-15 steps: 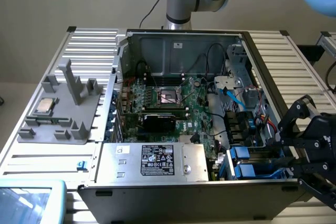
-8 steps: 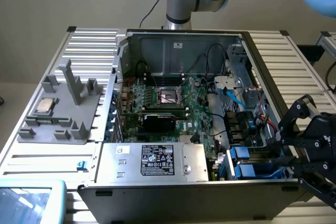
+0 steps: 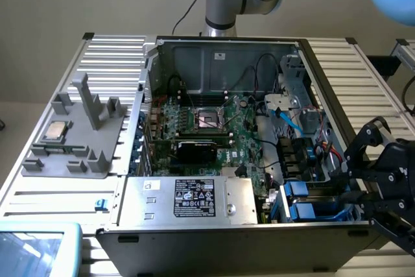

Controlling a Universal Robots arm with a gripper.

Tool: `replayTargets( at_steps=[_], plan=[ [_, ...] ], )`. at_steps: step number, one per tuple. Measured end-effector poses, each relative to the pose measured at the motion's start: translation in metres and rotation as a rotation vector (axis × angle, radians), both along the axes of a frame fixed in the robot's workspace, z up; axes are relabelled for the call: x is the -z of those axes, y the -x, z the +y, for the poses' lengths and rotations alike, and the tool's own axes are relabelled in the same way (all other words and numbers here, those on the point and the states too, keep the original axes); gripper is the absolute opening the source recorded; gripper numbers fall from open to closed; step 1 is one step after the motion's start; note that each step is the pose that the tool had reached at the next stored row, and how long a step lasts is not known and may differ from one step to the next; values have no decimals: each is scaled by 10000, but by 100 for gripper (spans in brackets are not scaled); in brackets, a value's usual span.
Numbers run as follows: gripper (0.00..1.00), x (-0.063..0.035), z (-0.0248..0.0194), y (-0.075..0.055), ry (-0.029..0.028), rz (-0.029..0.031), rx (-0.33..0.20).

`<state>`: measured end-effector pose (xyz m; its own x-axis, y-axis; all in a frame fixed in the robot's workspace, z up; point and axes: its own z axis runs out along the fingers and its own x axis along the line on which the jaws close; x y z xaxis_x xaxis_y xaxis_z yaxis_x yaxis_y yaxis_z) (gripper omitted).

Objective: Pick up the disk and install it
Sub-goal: 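Insert the first disk wire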

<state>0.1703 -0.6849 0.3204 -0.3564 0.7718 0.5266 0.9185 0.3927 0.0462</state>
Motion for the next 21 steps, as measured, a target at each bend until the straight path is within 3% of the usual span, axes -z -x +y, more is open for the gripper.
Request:
replayTargets(
  at_steps=[10, 11, 21],
  plan=[
    [33, 0, 0, 0, 0, -1, 1],
    [25, 0, 0, 1, 0, -1, 1],
    [25, 4, -1, 0, 0, -1, -1]
  ],
)
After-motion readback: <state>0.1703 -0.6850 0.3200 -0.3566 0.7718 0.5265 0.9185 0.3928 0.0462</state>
